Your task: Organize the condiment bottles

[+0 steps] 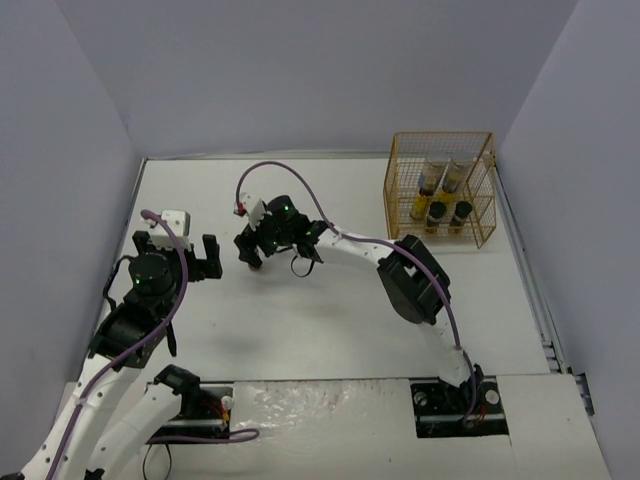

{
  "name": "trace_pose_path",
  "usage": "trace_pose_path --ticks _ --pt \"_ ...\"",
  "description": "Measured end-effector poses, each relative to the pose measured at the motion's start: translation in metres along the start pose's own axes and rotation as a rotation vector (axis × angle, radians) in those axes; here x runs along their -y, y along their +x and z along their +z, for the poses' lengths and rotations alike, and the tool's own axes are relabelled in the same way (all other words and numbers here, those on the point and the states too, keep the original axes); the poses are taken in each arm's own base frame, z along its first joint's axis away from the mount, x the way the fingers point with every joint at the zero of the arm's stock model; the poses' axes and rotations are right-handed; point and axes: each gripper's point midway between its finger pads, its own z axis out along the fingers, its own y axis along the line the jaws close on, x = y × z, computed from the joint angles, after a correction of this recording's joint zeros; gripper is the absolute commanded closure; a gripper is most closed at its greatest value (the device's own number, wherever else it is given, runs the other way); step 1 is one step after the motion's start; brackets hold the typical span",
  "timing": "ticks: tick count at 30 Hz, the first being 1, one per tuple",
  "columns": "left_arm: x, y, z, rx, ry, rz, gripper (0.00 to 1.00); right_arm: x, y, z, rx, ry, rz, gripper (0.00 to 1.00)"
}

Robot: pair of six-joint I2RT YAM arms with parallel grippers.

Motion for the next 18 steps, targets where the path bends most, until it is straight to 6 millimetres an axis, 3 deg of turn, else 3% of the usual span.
trace_pose_path --ticks 1,7,10,14,18 --pt "0.0 0.0 0.0 0.0 0.0 0.0 0.03 0.0 0.004 0.003 -0.007 -0.004 0.002 0.27" --pt "0.0 0.0 0.0 0.0 0.0 0.0 0.03 -0.002 0.024 0.008 -0.048 -0.015 0.015 0.68" --pt "0.0 0.0 0.0 -0.002 0.0 0.001 0.03 -0.003 0.031 -0.002 -0.057 -0.004 0.016 0.77" --pt "0.0 0.001 0.001 -0.004 0.0 0.001 0.03 -0.006 0.04 -0.043 -0.094 0.034 0.031 0.82" --pt "0.0 0.001 0.001 -0.005 0.0 0.002 0.03 0.003 0.023 -0.102 -0.059 0.115 0.034 0.83"
